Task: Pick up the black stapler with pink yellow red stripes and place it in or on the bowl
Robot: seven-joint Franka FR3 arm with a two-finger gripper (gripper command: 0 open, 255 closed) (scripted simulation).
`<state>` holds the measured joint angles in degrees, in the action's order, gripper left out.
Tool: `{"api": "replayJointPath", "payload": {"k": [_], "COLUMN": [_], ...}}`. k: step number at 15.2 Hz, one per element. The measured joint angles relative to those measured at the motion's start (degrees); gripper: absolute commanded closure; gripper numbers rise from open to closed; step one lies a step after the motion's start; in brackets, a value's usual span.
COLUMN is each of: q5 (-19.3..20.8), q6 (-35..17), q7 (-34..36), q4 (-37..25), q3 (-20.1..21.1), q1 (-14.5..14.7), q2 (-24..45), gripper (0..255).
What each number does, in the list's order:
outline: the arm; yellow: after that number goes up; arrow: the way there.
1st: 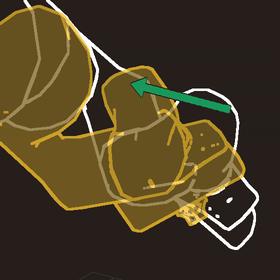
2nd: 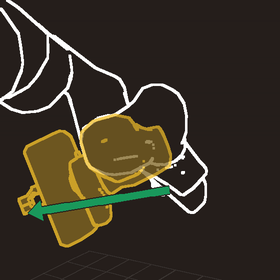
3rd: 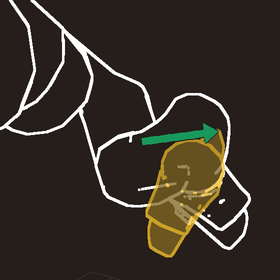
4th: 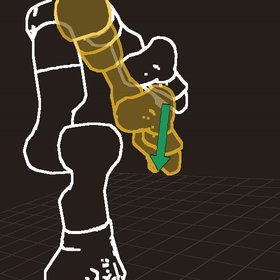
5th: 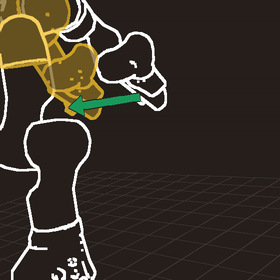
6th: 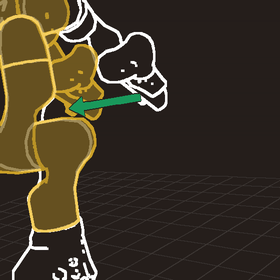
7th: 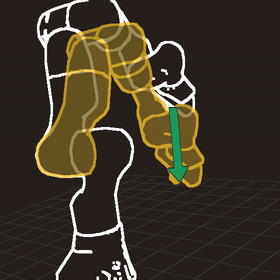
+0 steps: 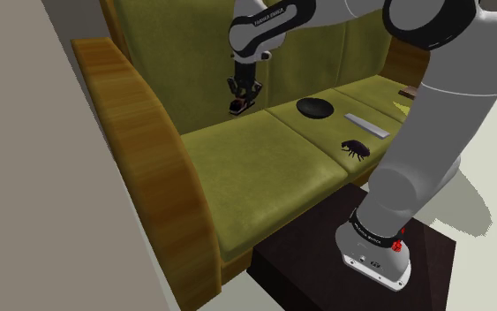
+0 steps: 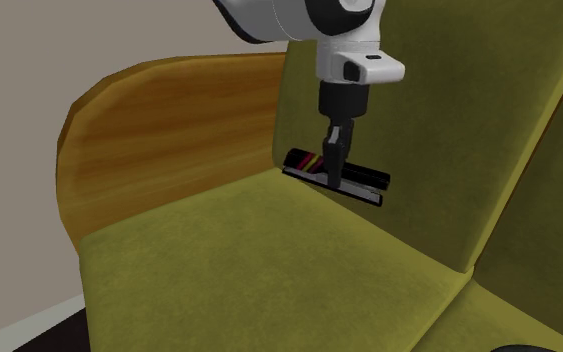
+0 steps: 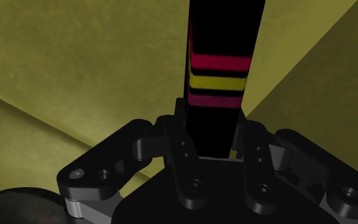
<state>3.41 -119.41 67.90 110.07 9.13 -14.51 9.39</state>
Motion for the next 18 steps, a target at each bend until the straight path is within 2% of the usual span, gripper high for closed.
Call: {"api": "replayJointPath", "payload": {"k": [4, 10, 18], "q5": [-0.34, -1.21, -1.78], "q6": [1.58, 0.19, -0.85], "q7": [-1.46, -9.76, -20.38], "q4": [-0.46, 3.93, 5.27], "q3": [-0.49, -3.97, -8.74], "q1": [-0.78, -5.39, -11.00], "q2": [-1.17, -4.43, -5.02], "gripper": [255, 255, 255]}}
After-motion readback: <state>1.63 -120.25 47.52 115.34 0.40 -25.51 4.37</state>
